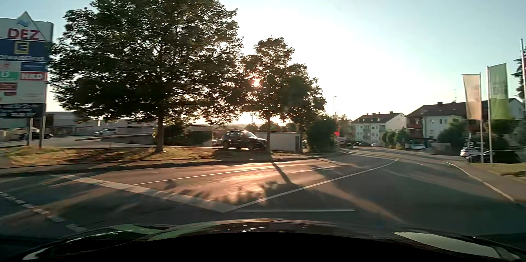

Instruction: Follow the waypoints while adhering to traffic rules and regulations

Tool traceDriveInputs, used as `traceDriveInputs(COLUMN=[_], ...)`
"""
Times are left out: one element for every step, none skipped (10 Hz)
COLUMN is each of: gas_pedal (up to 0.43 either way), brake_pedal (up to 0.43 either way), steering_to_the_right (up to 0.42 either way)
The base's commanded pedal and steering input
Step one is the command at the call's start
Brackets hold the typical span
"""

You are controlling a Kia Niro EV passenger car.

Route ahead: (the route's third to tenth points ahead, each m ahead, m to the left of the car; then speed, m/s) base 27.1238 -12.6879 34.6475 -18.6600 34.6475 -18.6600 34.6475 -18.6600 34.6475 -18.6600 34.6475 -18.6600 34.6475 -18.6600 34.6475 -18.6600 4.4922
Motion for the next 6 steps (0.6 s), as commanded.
traceDriveInputs(gas_pedal=[0.098,0.110,0.110,0.118,0.118,0.118], brake_pedal=[0.000,0.000,0.000,0.000,0.000,0.000], steering_to_the_right=[0.542,0.533,0.517,0.488,0.453,0.427])
